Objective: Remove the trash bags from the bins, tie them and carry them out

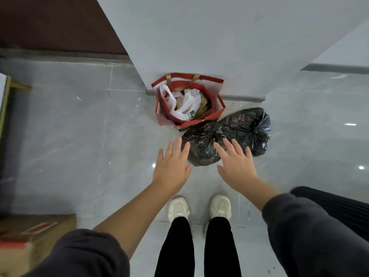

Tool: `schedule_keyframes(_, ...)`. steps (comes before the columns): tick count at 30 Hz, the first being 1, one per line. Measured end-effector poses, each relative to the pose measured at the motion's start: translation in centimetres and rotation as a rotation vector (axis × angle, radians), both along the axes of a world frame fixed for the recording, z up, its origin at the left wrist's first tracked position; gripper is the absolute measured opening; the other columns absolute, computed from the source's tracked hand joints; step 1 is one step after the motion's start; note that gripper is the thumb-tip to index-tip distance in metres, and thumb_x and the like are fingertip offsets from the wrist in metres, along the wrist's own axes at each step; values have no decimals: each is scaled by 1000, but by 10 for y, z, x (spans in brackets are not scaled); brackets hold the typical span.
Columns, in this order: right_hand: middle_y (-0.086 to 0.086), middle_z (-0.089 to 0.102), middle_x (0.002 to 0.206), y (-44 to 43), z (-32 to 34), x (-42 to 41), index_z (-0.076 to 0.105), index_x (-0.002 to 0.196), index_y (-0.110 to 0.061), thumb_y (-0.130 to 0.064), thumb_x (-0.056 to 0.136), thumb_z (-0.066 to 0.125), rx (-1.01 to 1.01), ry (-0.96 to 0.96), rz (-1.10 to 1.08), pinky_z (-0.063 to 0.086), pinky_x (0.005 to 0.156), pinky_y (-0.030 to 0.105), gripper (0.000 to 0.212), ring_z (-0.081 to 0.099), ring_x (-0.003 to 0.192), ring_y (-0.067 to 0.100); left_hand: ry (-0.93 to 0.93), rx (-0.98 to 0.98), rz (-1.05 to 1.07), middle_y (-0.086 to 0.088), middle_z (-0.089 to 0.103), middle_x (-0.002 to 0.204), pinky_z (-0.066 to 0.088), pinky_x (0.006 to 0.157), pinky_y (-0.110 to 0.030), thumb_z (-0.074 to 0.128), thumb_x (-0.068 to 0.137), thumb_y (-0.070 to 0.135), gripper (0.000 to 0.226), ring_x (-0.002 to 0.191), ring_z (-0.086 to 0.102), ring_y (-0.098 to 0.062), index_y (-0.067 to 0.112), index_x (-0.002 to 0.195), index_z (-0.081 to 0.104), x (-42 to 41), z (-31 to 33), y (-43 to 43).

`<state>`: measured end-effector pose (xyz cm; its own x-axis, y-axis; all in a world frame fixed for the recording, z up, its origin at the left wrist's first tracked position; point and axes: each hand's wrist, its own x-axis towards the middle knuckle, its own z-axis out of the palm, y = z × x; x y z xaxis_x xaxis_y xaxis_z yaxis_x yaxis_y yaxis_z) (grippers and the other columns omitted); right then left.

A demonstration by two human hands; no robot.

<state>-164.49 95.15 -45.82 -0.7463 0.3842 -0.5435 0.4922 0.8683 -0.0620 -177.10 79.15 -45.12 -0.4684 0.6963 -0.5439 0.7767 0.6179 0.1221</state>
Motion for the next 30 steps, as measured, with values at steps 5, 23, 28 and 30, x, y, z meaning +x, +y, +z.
schedule_keyframes(5,7,15,160,-33,88,16,14,151,-30,-50,93,45,80,111,21,14,113,64,70,8,147,32,30,35,42,-6,-3,161,13,118,-47,29,98,48,67,148,0,-26,23,152,-1,20,95,-32)
schedule_keyframes(23,12,22,158,-188,298,199,21,151,-26,-59,91,32,193,318,136,17,108,69,69,14,145,38,155,188,353,-6,0,161,13,118,-47,25,96,52,67,148,1,-25,22,152,2,243,303,-184)
schedule_keyframes(28,12,21,158,-240,320,267,22,151,-26,-59,91,34,178,350,133,15,109,69,69,12,146,38,189,198,377,-5,1,161,13,117,-47,26,96,52,67,148,1,-25,23,152,2,315,321,-245)
schedule_keyframes(30,12,21,158,-264,323,299,22,151,-26,-58,90,34,178,355,114,14,109,68,69,12,146,38,201,199,383,-5,1,161,13,118,-47,26,96,52,67,148,1,-25,23,152,1,346,323,-273)
